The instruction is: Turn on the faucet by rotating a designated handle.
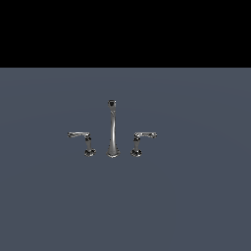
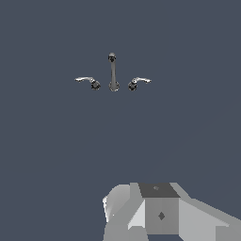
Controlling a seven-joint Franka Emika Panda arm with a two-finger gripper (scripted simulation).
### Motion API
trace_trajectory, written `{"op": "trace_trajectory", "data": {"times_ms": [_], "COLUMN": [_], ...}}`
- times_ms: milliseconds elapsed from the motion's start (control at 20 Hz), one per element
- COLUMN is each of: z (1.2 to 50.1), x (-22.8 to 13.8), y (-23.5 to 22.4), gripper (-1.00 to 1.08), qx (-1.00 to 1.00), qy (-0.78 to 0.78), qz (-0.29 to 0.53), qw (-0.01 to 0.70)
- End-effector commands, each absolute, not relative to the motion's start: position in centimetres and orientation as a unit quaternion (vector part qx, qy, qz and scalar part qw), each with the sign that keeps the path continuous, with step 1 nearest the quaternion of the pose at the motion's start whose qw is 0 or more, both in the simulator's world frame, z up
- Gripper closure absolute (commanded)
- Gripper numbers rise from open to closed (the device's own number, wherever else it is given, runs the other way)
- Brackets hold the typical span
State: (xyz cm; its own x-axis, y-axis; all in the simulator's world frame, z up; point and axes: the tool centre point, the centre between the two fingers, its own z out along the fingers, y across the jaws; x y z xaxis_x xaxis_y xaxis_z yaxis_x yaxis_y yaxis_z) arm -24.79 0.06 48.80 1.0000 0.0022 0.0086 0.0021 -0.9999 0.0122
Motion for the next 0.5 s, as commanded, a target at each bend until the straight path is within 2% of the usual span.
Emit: {"op": "trace_trajectory", "data": {"times_ms": [0, 450], "z": [48.8, 47.5], "x": [-24.8, -24.0], "y": [0.1, 0.5], "gripper": [1.08, 1.08], "qx": [1.0, 1.0], "qy": [0.001, -0.025], "qz": [0.004, 0.004], "qw": [0.006, 0.006]}}
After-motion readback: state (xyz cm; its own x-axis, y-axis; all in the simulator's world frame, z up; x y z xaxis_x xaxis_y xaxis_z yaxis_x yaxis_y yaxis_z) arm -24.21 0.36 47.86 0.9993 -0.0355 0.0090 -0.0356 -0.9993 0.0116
